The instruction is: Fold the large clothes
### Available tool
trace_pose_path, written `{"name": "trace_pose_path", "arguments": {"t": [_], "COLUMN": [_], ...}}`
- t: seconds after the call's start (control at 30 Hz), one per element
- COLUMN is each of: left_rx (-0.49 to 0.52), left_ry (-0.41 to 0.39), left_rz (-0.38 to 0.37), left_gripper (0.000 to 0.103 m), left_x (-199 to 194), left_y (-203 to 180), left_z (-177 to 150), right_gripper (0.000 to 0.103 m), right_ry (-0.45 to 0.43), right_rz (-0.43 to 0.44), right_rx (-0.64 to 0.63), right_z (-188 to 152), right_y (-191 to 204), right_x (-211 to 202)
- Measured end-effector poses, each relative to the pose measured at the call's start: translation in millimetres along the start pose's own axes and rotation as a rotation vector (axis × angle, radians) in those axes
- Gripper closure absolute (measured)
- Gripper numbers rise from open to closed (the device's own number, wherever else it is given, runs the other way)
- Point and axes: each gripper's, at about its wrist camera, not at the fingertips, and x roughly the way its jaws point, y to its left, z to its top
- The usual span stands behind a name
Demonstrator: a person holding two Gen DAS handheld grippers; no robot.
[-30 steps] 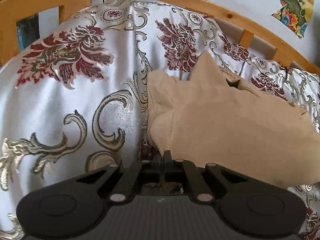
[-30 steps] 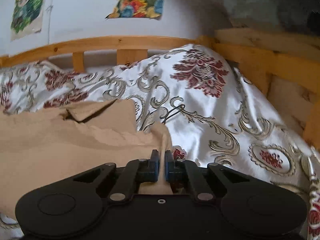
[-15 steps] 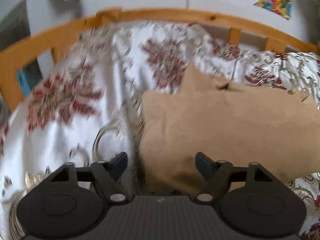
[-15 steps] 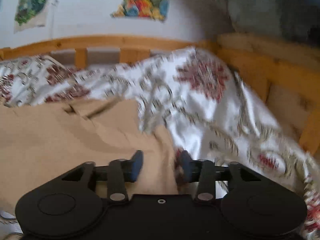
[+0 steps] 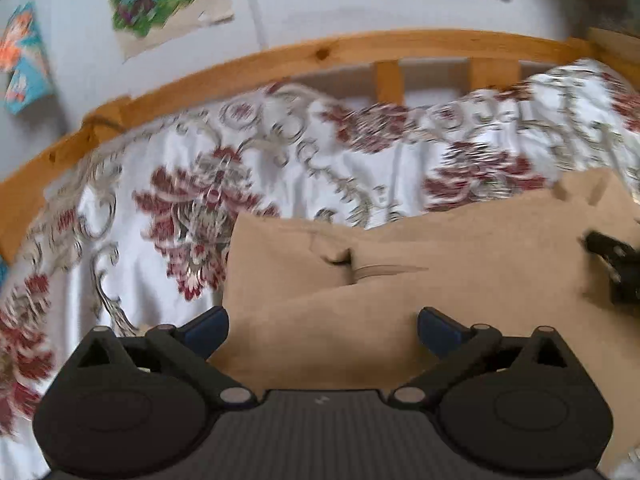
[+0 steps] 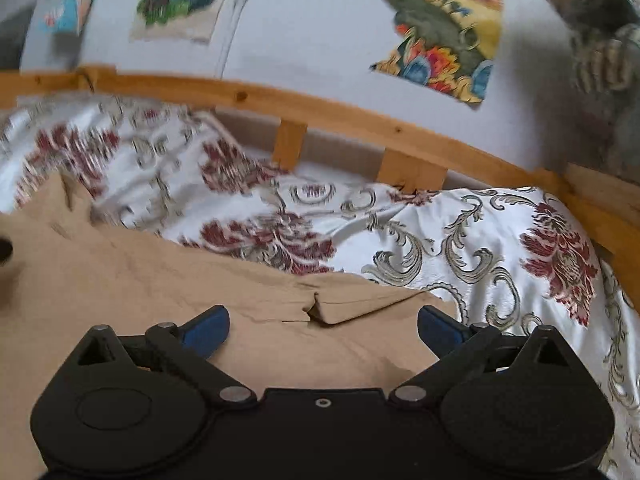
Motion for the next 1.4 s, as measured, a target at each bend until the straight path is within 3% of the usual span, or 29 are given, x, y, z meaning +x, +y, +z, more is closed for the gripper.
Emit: {"name": "trace_pose_path", "arguments": {"t": [0.07, 0.17, 0.33, 0.47, 0.53, 0.6, 0.73, 0.9, 1.07, 1.13, 1.2, 1.27, 1.4], "left_rx": [-0.061, -0.167, -0.127, -0.098, -0.103, -0.121, -0.195, -0.151, -0.158, -0.19, -0.222, -0.256, -0.375], "left_ry": [0.027, 0.021, -0.021, -0.008, 0.016, 0.002, -0.025, 0.022, 0.081, 0.104, 0.093, 0.054, 0.045], "left_rz": [0.032, 0.001, 0.032, 0.057, 0.089, 0.064, 0.005, 0.014, -0.012, -0.011, -0.014, -0.035, -0.118], "left_gripper": [0.0, 0.0, 0.0, 0.0, 0.001, 0.0, 0.001, 0.0, 0.0, 0.0, 0.0, 0.0, 0.0], "left_x": [18, 34, 45, 33, 16, -7, -41, -35, -35, -42, -59, -79, -102], "left_y": [5, 15, 7, 5, 6, 9, 6, -5, 2, 9, 20, 31, 55], "left_z": [-7, -25, -41, -34, -32, -39, -70, -82, -72, -67, -67, -72, -95], "right_gripper": [0.001, 0.001, 0.001, 0.001, 0.001, 0.001, 0.001, 0.001, 0.001, 0.001, 0.001, 0.001, 0.001], "right_ry": [0.02, 0.059, 0.093, 0.092, 0.039, 0.0, 0.004, 0.089, 0.105, 0.089, 0.003, -0.074, -0.08], "right_rz": [-0.006, 0.024, 0.058, 0.101, 0.077, 0.051, 0.008, 0.008, 0.033, 0.023, 0.003, 0.034, 0.119], "right_rx": [-0.004, 0.029, 0.089, 0.111, 0.111, 0.096, 0.075, 0.121, 0.161, 0.19, 0.247, 0.301, 0.318], "right_z": [-8, -20, -30, -27, -28, -35, -65, -84, -86, -83, -79, -71, -55], "right_y": [2, 1, -2, -13, -26, -36, -49, -51, -57, -60, -63, -64, -44], "right_x": [11, 25, 42, 27, -3, -32, -64, -48, -46, -53, -72, -88, -92]}}
